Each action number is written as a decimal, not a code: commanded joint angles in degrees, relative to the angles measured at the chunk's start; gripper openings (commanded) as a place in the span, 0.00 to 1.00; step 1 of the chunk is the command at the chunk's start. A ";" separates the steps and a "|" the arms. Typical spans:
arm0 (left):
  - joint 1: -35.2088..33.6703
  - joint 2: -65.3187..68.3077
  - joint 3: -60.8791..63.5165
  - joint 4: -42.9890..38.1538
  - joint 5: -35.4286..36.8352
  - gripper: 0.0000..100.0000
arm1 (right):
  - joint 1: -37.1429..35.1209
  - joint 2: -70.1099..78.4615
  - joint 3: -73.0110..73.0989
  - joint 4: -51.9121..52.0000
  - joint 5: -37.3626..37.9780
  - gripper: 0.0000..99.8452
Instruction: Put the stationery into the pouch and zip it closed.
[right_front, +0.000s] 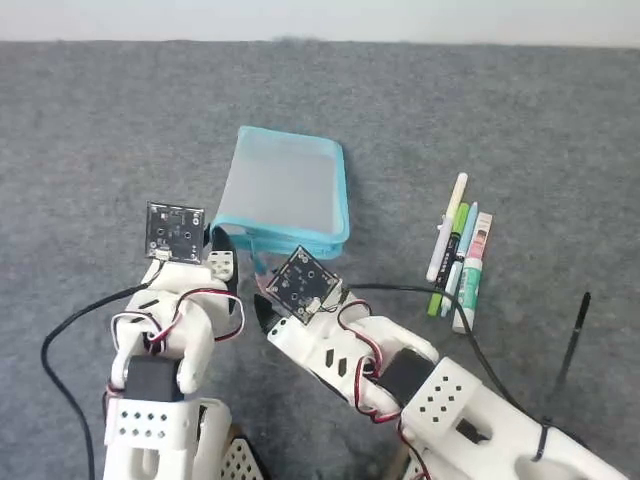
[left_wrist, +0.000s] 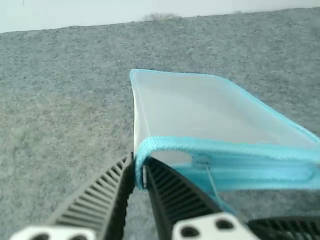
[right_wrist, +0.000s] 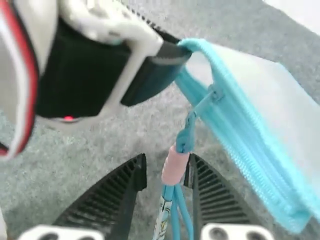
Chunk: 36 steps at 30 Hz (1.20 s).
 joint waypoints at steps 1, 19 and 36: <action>0.26 -0.79 -6.73 3.16 -1.05 0.01 | -0.40 3.82 -1.93 -2.95 -1.41 0.12; -0.18 -0.79 -8.66 5.19 -5.89 0.01 | 0.31 10.77 -5.01 -7.16 -1.23 0.17; 0.26 -0.70 -15.52 13.71 -7.91 0.01 | 3.21 18.77 -8.97 -12.62 -0.97 0.17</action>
